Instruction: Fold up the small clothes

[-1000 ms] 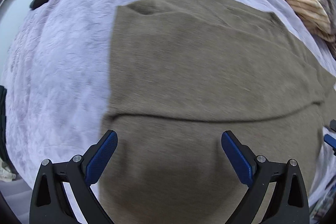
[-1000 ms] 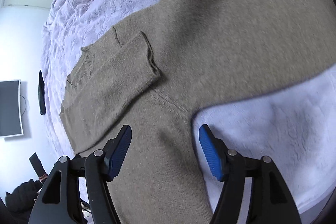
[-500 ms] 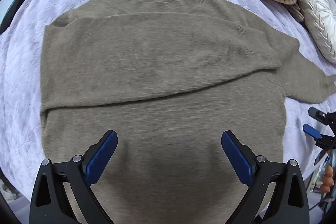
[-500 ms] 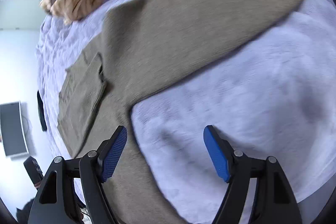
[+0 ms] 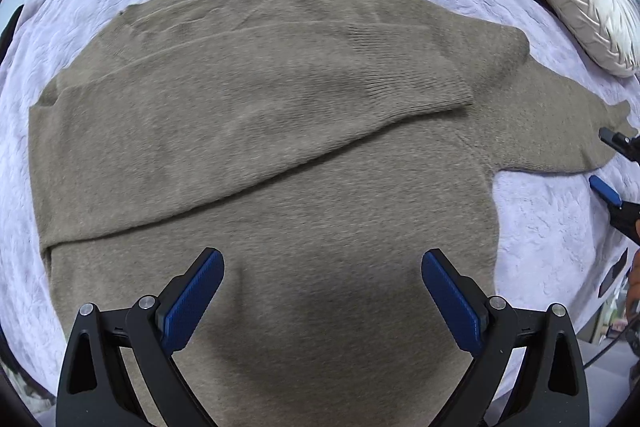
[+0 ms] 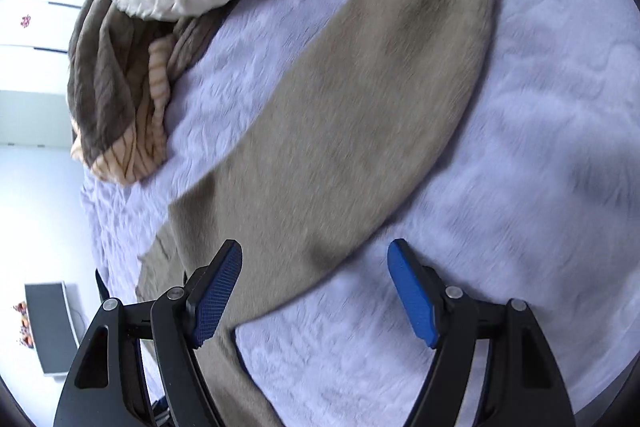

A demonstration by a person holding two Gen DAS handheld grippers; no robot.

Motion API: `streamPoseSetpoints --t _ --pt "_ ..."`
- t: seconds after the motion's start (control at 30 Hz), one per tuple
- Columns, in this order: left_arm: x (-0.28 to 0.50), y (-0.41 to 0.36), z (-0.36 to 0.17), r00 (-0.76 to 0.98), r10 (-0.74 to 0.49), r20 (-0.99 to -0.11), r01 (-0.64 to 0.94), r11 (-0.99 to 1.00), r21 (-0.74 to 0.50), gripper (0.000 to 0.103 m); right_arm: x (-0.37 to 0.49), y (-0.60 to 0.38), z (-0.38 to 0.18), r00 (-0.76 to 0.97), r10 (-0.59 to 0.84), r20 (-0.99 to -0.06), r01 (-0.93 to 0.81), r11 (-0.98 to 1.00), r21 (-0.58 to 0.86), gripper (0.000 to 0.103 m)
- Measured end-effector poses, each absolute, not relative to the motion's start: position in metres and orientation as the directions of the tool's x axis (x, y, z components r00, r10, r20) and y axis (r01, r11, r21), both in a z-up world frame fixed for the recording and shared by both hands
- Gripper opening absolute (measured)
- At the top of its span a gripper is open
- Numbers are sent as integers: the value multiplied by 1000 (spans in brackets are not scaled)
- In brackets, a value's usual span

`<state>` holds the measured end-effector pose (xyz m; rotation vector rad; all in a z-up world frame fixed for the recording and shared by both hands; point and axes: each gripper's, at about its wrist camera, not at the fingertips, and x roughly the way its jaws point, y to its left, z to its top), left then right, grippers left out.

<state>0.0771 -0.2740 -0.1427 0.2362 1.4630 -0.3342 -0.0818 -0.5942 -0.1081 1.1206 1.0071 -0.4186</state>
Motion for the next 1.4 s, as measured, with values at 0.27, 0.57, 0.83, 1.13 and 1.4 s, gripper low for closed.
streamPoseSetpoints --t 0.27,0.57,0.83,1.13,1.4 --pt "84 -324 -151 67 -89 -994 399 915 -55 100 -84 -625 -128 587 178 -789 741 273 613 80" --pt "93 -375 -161 63 -107 -992 415 907 -72 100 -87 -635 -126 736 223 -639 615 175 769 71" --pt "87 -350 -149 71 -114 -991 430 900 -73 99 -81 -639 -135 752 286 -594 590 112 800 60" --pt "84 -324 -142 76 -143 -987 390 915 -103 99 -56 -624 -120 803 338 -491 489 97 867 8" --pt "83 -286 -139 92 -155 -984 353 929 -113 99 -17 -579 -71 797 412 -442 388 212 897 8"
